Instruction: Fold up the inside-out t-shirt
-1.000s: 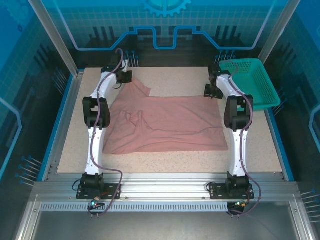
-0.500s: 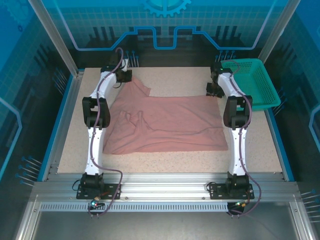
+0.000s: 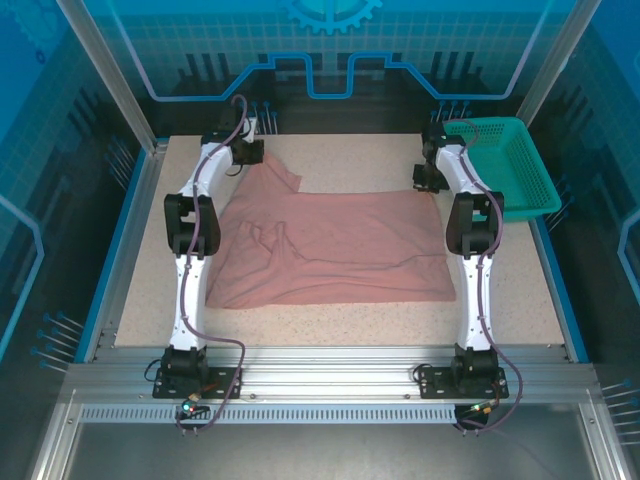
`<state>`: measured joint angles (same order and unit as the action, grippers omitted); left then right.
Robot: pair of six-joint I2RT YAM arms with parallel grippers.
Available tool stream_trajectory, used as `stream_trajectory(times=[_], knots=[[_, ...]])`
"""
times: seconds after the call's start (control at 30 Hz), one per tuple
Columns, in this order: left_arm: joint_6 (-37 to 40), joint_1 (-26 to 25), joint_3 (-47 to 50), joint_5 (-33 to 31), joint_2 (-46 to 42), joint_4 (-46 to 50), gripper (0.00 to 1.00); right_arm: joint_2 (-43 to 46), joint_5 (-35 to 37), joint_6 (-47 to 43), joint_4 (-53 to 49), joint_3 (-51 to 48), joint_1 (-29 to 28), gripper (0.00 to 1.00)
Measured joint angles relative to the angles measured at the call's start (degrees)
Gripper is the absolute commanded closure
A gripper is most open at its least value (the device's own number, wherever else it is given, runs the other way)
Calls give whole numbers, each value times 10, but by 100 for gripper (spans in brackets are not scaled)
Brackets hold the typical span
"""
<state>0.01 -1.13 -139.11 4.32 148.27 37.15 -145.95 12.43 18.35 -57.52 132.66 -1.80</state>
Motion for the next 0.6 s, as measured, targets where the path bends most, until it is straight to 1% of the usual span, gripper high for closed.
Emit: stream_trajectory(times=[0.17,0.33,0.5,0.6], knots=[[0,0,30,0,-32,-2,100,5,-1,-25,17,-8,0,93],[-1,0,95,0,-97,-20,100,57,-14,-73,66,-81,0,93],[-11,0,187,5,-183,-51,100,118,-40,-124,122,-145,0,93],[-19,0,247,11,-237,-75,100,163,-57,-151,165,-202,1,93]])
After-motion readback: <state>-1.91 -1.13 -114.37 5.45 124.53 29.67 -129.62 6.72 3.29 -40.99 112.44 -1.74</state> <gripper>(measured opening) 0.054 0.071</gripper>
